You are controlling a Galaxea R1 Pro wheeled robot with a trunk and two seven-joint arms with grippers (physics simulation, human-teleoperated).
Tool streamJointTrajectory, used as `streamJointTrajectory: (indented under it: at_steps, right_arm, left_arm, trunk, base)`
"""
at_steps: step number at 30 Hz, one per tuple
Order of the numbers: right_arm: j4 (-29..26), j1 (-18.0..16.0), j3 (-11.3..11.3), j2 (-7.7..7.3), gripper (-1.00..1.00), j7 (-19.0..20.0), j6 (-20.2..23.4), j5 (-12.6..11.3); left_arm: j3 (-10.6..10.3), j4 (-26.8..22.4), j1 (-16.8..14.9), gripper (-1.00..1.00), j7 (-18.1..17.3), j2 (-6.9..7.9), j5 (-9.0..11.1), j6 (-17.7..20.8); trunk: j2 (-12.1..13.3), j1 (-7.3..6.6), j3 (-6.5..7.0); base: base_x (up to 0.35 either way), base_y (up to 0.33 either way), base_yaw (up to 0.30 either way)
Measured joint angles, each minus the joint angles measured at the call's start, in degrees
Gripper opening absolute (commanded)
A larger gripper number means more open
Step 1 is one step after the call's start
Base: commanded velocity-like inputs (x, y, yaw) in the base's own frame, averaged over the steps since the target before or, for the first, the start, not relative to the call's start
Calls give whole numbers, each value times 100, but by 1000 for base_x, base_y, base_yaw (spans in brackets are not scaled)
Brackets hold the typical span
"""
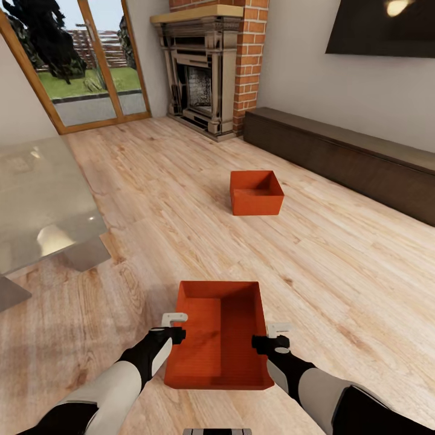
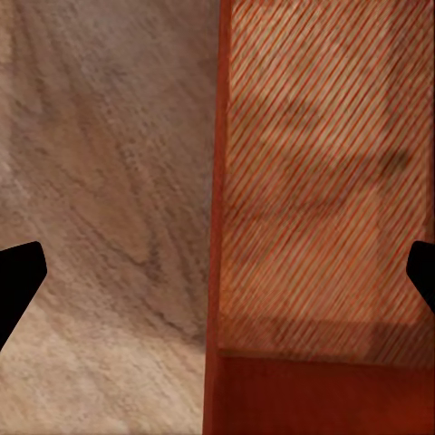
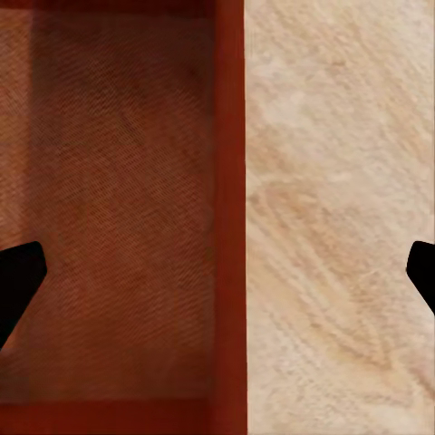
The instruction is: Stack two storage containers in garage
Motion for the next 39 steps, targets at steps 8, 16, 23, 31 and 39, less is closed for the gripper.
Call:
streamJointTrajectory:
  at_steps: [8,16,23,31,39]
  right_arm:
    - [-2,0,-2,-2,100,0,1,5]
    - [-218,0,6,-24,100,1,11,18]
    - [-227,0,6,-28,100,1,11,20]
    - [-229,0,6,-36,100,1,11,19]
    - [-228,1,5,-50,100,1,11,15]
  left_arm:
    - [0,3,0,100,2,0,0,0]
    - [0,10,0,100,2,0,10,-3]
    - [5,21,0,100,1,0,17,-8]
    - [8,26,0,100,2,2,22,-8]
    - [8,26,0,100,2,9,19,-8]
  trunk:
    - [0,0,0]
    - [-160,88,-72]
    - [-160,88,-72]
    - [-160,88,-72]
    - [-440,241,-197]
  base:
    - [0,0,0]
    - [0,0,0]
    - [0,0,0]
    - [0,0,0]
    - [0,0,0]
